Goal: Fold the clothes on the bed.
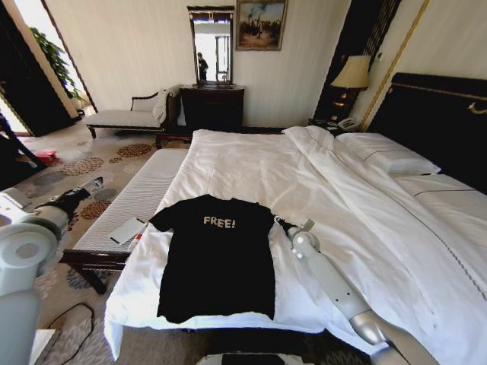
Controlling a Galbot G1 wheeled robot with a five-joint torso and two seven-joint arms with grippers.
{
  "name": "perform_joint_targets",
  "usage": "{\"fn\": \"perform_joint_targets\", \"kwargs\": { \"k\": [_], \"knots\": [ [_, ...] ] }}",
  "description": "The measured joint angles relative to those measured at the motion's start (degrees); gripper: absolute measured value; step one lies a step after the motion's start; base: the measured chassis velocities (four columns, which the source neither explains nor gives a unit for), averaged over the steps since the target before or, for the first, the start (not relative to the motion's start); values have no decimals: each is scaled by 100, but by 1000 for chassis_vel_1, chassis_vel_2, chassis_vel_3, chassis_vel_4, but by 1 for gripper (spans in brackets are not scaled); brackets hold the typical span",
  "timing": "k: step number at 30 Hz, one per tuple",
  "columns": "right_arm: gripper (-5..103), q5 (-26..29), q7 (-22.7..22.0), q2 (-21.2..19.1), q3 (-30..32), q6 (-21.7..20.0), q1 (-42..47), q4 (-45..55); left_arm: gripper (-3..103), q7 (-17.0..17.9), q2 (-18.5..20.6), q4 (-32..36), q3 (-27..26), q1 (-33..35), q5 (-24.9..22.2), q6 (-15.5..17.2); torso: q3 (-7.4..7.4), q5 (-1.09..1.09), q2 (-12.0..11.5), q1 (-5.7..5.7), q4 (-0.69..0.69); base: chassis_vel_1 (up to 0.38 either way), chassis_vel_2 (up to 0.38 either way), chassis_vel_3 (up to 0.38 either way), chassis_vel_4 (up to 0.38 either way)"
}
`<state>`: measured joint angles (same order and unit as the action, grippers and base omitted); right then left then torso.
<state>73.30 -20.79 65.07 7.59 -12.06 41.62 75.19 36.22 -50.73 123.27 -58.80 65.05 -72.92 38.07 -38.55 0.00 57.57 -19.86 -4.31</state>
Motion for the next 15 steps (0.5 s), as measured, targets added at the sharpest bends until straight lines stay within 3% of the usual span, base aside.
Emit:
{"fn": "perform_joint_targets", "kwargs": {
  "k": [2, 8, 15],
  "knots": [
    [78, 2, 10, 5, 1, 11, -3, 2, 100, 11, -1, 0, -8, 3, 1, 3, 0, 0, 0, 0, 1, 0, 0, 0, 0],
    [97, 2, 87, -7, 37, 67, 17, 8, 100, 21, -11, -2, 6, -2, 21, 4, 0, 0, 0, 0, 0, 0, 0, 0, 0],
    [100, -5, 218, -18, 57, 121, 90, 40, 100, 22, -24, -2, 33, -9, 66, 4, 0, 0, 0, 0, -1, 0, 0, 0, 0]
  ]
}}
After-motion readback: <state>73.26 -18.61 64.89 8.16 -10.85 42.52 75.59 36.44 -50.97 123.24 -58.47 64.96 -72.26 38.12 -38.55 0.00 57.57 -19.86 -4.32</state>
